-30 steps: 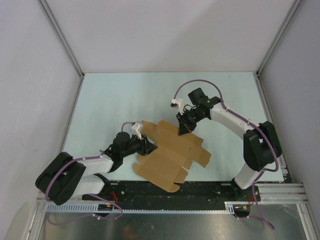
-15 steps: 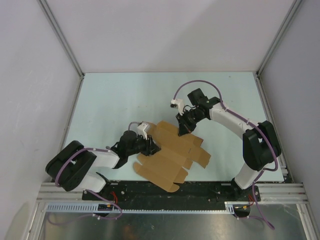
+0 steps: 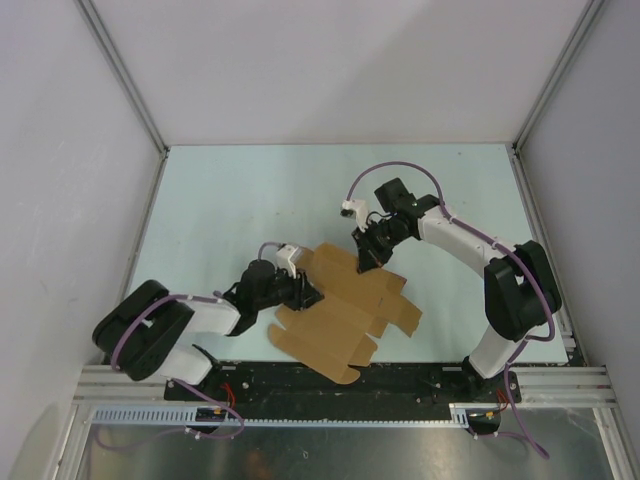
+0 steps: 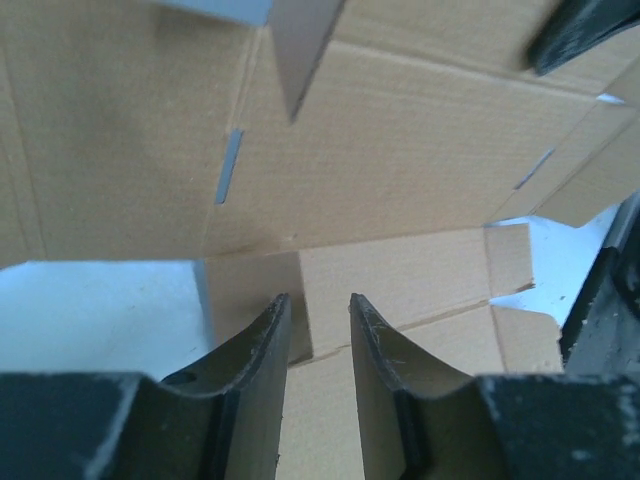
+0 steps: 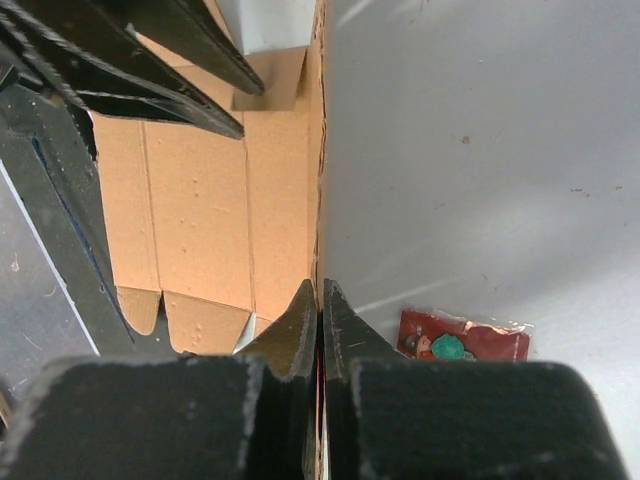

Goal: Fold the paper box

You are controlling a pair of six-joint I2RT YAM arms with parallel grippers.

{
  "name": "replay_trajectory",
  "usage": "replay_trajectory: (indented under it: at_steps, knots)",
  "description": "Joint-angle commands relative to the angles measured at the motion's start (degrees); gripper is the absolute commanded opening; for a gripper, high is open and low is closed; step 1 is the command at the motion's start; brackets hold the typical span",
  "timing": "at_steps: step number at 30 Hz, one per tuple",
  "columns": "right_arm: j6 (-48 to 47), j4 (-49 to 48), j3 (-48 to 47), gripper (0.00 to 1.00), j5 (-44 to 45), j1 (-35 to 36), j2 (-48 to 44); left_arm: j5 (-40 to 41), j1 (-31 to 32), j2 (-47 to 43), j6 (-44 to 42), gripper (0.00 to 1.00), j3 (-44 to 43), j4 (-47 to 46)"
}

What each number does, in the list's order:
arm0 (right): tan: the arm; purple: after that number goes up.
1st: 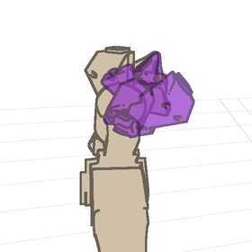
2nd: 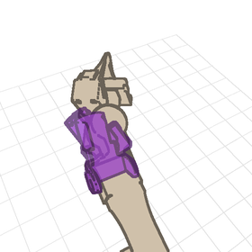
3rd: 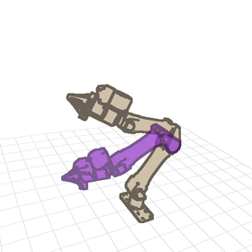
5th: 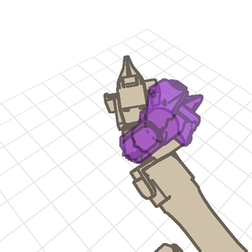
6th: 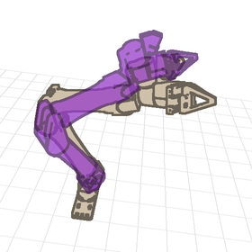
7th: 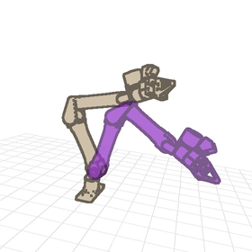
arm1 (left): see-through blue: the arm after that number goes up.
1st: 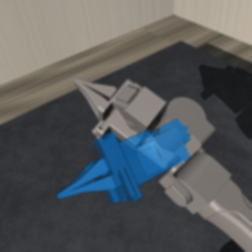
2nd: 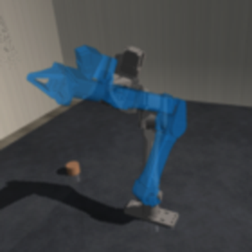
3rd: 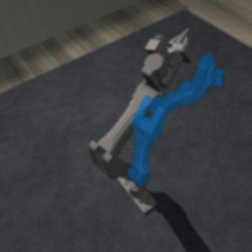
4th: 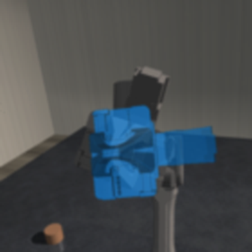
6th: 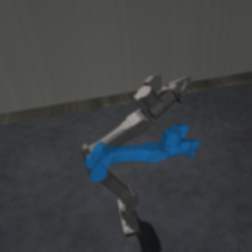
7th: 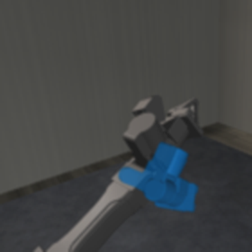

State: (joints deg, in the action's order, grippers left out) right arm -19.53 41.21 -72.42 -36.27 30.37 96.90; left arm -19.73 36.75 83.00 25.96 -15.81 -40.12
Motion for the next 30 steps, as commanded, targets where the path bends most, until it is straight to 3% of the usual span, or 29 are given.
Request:
replay_trajectory:
  at_steps: [1,7,15,18,30]
  knots:
    - [-0.1,-1.4,-0.4,0.00,1.1,0.1,-0.4,-1.4,0.6,-10.6,-0.4,0.36,0.5,0.8]
    - [0.5,-1.6,-0.4,0.00,9.5,2.7,-1.2,3.6,0.5,-27.6,-2.5,0.41,0.5,10.6]
    - [1.9,-3.8,-0.4,0.00,25.0,8.5,-2.7,19.6,-0.5,-45.8,-1.4,0.39,2.9,21.1]
    - [2.4,-6.6,0.4,0.00,31.7,11.3,-3.7,24.5,-1.9,-47.7,-0.2,0.37,3.7,22.3]
    - [-1.0,-13.1,2.1,0.00,50.2,16.5,-5.0,28.2,-7.0,-48.5,0.5,0.35,4.1,23.4]
